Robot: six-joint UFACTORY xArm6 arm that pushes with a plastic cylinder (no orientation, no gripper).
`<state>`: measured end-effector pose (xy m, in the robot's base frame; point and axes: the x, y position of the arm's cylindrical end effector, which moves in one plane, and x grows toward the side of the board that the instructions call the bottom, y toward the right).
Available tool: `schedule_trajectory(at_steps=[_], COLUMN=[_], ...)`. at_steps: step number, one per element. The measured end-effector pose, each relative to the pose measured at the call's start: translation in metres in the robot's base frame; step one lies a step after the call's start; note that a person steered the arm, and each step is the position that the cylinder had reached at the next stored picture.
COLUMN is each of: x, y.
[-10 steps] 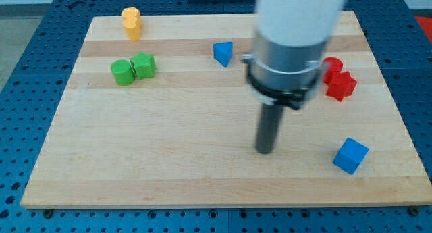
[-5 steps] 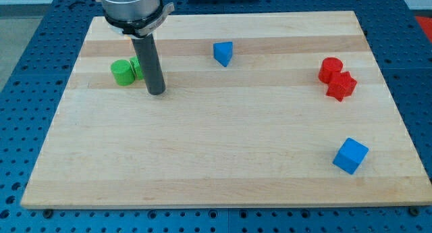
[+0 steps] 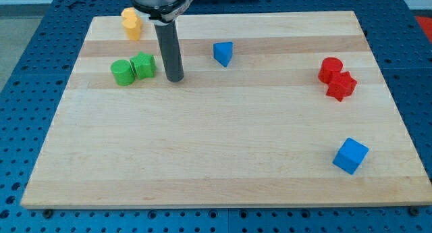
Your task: Point your arm at the blue triangle
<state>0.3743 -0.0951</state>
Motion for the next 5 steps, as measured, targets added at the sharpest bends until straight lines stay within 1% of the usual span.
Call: schedule_trajectory(at_steps=[2, 3, 4, 5], x=[-0.037, -0.061, -0.079, -0.082], y=[-0.02, -0.003, 0.045, 0.056])
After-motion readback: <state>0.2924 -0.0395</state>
